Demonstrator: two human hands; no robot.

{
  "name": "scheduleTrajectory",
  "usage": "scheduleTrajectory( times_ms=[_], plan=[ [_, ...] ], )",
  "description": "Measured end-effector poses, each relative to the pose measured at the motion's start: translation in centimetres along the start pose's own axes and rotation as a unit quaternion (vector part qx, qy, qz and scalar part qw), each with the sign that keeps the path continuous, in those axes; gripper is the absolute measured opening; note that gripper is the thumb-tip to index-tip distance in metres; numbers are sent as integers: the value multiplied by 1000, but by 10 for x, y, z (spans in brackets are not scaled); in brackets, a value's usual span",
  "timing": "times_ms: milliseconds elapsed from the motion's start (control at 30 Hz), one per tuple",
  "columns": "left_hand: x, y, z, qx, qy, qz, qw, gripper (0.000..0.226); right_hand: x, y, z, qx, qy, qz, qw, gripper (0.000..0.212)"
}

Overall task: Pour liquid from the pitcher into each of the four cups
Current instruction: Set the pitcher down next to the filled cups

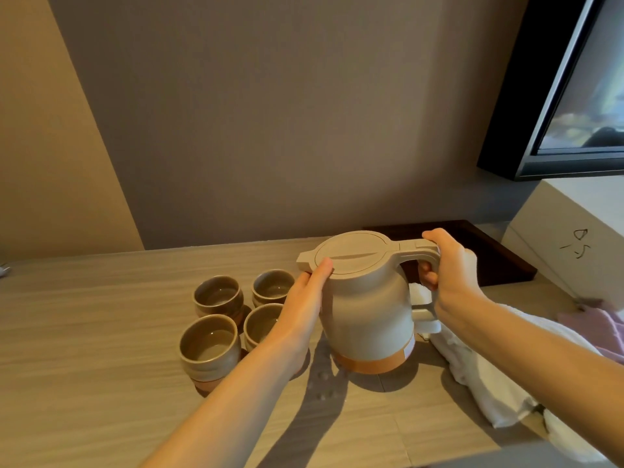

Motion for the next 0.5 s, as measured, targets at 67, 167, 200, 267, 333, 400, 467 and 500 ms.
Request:
scheduleTrajectory(
  times_ms=[67, 167, 200, 267, 333, 400, 467, 500],
  plan=[
    [1, -4, -1, -6, 2, 11, 1000, 60, 4, 0, 6, 9, -3, 5, 1000, 35],
    [3, -8, -1, -11, 1, 18, 1000, 59, 8, 0, 16, 12, -1, 7, 1000, 26],
    [5, -9, -2, -13, -2, 21, 1000, 59, 9, 0, 20, 14, -2, 7, 1000, 24],
    [7, -9, -6, -9, -9, 27, 1000, 61, 9, 1, 28, 19, -12, 8, 1000, 25],
    [7, -8, -10, -6, -16, 29, 999, 60, 9, 2, 34, 24, -26, 10, 999, 28],
    [7, -8, -14, -2, -22, 35, 999, 58, 8, 4, 39, 28, -34, 8, 999, 27],
    [6, -8, -16, 4, -29, 43, 999, 56, 5, 5, 43, 39, -40, 3, 998, 23],
    [6, -7, -16, 8, -30, 45, 999, 54, 4, 5, 44, 42, -43, 2, 998, 22]
  ],
)
Point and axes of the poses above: each hand's wrist, its own x-axis towards the middle knuckle, its own y-axis out of the back of the hand, z = x × y, the point moved 2 cm from there along x, towards the middle knuckle, and after that the axes turned 14 degrees about y, right-handed, at the moved point
